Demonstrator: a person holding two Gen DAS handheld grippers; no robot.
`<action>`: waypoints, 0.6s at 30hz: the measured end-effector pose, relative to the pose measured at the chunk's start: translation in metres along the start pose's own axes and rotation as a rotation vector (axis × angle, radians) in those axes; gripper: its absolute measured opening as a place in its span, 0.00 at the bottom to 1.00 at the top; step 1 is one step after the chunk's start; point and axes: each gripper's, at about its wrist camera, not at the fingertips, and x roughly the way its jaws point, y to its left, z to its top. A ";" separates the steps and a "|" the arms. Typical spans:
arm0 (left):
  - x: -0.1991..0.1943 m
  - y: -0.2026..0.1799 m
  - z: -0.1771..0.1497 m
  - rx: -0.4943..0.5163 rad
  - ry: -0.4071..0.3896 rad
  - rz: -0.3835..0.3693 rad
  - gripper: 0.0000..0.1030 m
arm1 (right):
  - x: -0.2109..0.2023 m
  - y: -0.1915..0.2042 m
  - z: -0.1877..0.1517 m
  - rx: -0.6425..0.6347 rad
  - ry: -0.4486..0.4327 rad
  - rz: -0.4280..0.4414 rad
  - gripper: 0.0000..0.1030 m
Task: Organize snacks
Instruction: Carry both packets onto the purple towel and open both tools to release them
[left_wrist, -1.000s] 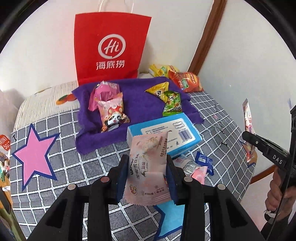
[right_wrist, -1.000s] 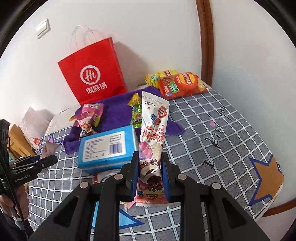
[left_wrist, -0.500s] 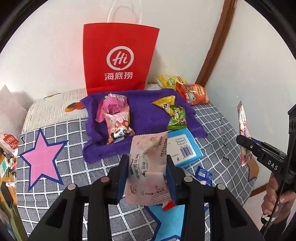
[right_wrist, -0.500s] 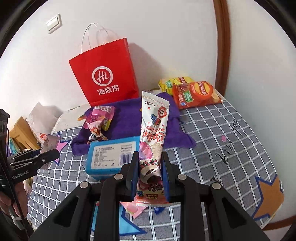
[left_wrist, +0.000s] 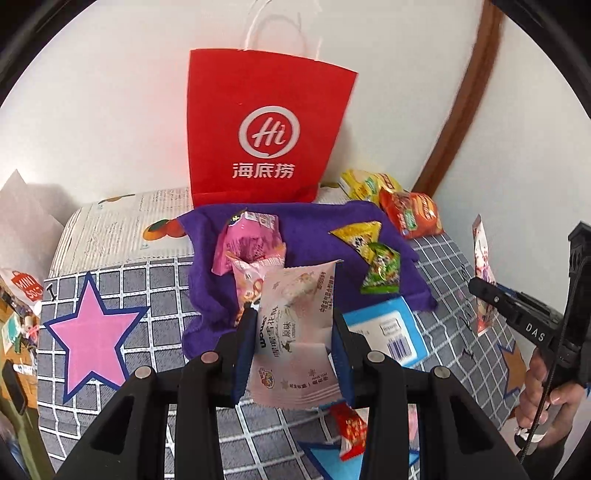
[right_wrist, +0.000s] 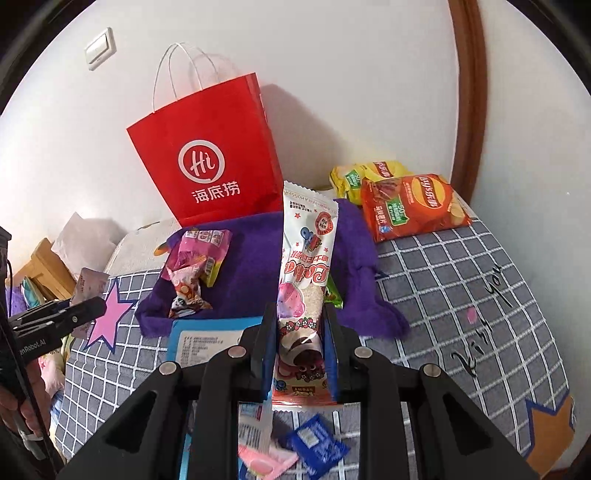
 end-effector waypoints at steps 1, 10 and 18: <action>0.003 0.001 0.002 -0.004 0.002 -0.001 0.35 | 0.005 -0.002 0.002 0.000 0.003 0.000 0.22; 0.028 0.000 0.021 -0.012 -0.005 -0.014 0.35 | 0.055 -0.025 0.023 -0.010 0.053 -0.012 0.22; 0.057 -0.002 0.034 0.001 0.008 -0.018 0.35 | 0.103 -0.035 0.038 -0.047 0.103 0.005 0.22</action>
